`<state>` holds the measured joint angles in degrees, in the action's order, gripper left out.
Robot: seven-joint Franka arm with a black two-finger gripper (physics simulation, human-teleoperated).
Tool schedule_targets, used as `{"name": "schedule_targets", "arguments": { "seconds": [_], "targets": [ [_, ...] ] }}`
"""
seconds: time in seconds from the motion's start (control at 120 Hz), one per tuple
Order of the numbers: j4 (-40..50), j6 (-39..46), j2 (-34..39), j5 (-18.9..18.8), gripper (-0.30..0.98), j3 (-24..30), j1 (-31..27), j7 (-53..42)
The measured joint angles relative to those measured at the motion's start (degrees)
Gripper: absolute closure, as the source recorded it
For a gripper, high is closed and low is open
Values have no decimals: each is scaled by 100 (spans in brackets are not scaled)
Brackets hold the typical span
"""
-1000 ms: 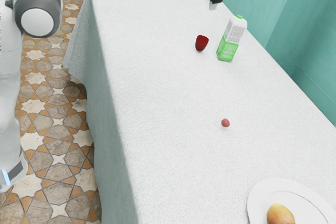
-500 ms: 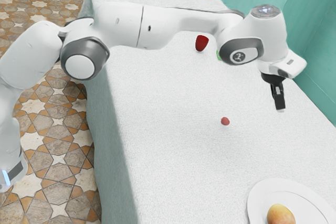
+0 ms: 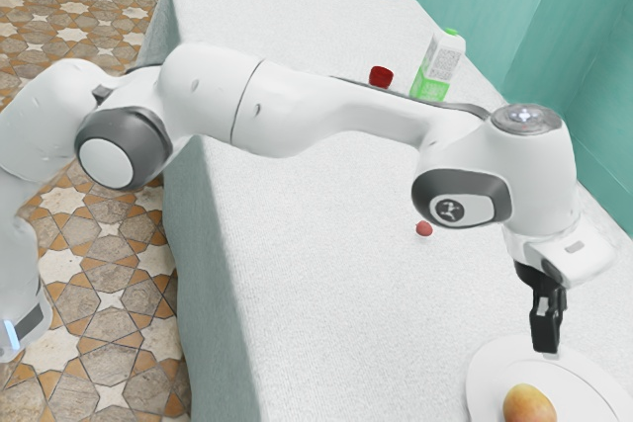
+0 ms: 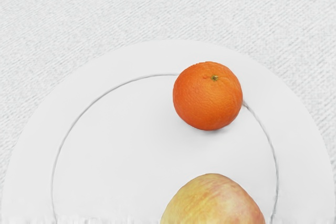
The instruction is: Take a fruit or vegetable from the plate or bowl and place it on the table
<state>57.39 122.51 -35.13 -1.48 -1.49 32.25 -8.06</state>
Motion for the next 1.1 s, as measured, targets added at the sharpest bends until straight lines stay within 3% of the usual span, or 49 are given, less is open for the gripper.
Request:
{"name": "schedule_targets", "arguments": {
  "seconds": [0.167,0.3,0.75,1.1],
  "targets": [
    [-181,-1497,-63,37,3,-295,30,-26],
    [-396,-1664,-130,47,3,-104,128,-41],
    [-382,81,-617,217,3,13,117,-61],
    [-412,510,-1141,533,3,173,-135,-75]
  ]
}}
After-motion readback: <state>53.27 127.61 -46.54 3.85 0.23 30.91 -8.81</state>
